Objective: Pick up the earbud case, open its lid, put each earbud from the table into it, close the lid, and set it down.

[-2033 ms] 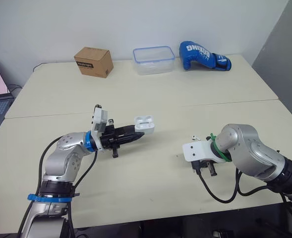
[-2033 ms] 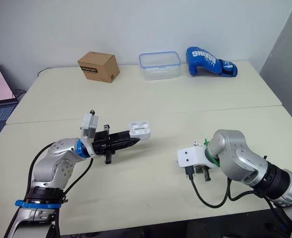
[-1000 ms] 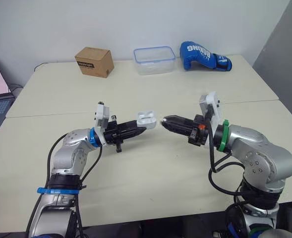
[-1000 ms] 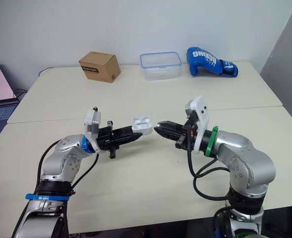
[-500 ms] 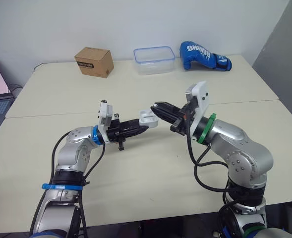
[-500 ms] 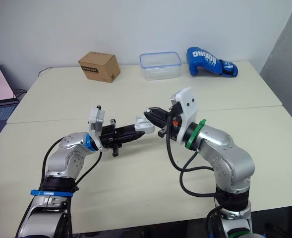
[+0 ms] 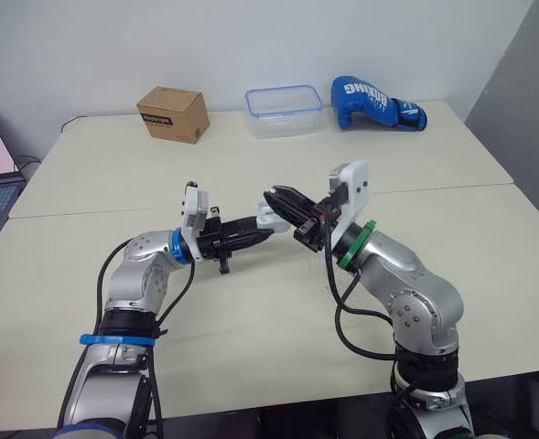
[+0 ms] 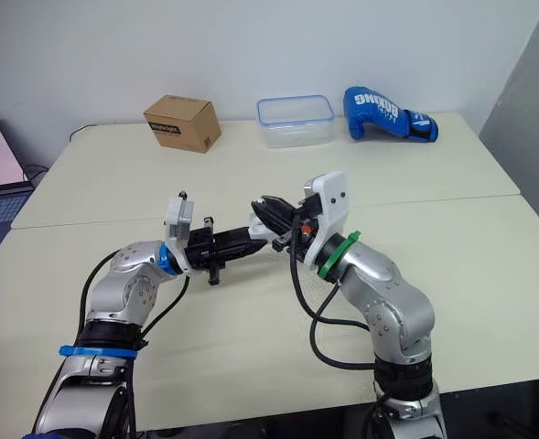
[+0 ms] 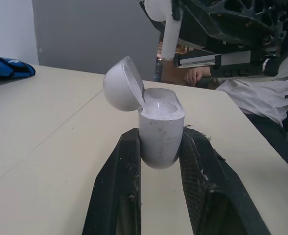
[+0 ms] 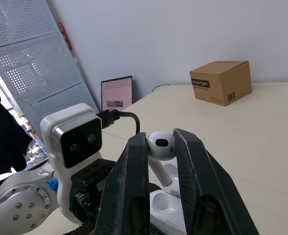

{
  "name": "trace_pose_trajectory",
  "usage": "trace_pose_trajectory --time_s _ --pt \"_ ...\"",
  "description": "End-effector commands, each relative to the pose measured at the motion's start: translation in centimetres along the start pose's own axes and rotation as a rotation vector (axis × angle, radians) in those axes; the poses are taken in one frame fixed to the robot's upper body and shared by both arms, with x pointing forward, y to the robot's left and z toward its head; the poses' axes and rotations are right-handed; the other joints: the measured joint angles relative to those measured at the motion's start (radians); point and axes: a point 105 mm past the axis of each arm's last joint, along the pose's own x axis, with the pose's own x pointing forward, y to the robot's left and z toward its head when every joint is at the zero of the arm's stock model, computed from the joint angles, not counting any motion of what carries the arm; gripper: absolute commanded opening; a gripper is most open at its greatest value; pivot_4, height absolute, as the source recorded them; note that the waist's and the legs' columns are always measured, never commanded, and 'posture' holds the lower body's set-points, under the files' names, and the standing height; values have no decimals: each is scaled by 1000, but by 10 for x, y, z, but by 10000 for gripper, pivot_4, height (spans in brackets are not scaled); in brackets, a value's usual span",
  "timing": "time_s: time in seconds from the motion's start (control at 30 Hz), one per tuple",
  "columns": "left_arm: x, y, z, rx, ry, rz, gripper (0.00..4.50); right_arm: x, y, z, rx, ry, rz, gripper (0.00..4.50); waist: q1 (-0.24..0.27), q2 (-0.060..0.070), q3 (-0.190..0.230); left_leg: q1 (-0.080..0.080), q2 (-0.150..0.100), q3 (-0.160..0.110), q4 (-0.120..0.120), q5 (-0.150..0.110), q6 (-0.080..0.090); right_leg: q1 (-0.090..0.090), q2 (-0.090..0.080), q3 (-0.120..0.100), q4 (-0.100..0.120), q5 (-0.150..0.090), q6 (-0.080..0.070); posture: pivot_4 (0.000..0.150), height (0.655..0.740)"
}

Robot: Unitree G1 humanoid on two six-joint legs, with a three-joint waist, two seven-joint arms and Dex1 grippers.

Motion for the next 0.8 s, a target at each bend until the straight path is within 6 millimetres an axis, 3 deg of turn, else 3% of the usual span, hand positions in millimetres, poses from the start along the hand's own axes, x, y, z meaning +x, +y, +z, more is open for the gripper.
trace_pose_trajectory --time_s 0.03,0.8 --pt "1 4 19 71 -32 13 7224 3 8 6 8 -43 25 3834 0 0 0 0 0 0 0 0 0 0 0 0 0 0 0 1500 7307" --pt "8 5 33 78 -68 21 7224 14 9 1 -28 -32 -52 3834 -6 0 0 0 0 -2 0 0 0 0 0 0 0 0 0 1500 7307"
